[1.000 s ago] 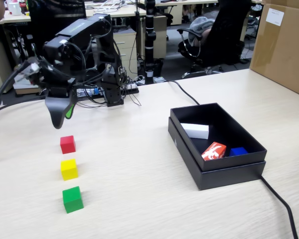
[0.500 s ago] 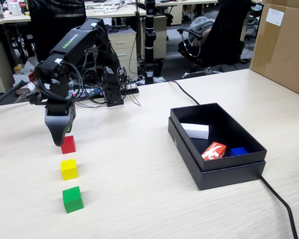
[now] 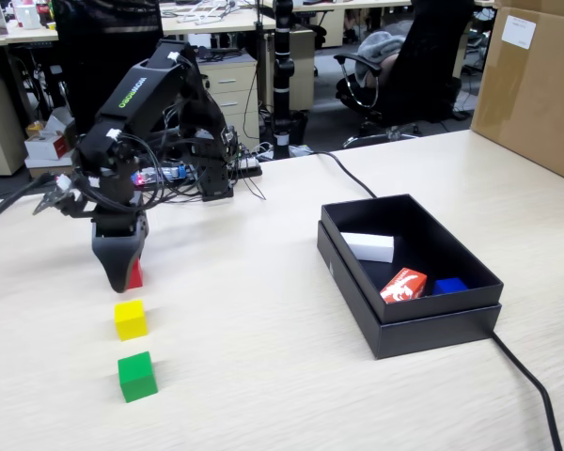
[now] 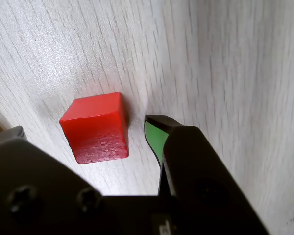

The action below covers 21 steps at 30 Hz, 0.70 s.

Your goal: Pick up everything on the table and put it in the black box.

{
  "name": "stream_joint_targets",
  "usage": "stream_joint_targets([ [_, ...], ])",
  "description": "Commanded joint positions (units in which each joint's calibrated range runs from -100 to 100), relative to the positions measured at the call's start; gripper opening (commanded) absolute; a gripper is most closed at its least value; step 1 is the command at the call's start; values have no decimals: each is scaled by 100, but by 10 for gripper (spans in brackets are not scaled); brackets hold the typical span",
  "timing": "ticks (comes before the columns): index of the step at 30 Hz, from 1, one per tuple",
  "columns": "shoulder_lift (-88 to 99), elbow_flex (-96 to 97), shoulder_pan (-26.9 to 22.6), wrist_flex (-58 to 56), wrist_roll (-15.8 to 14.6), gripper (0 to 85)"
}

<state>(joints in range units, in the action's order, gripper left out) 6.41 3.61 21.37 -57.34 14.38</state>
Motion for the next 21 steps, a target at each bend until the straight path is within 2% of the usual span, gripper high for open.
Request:
stream_joint_targets([
  [1, 19, -379, 5, 174, -10, 444],
  [5, -27, -361, 5, 174, -20, 362],
  [9, -27, -397, 20, 174, -83, 184],
  [14, -27, -324, 34, 174, -132, 142],
  [16, 8, -406, 49, 174, -186, 8],
  [21, 444, -252, 49, 79, -171, 7],
])
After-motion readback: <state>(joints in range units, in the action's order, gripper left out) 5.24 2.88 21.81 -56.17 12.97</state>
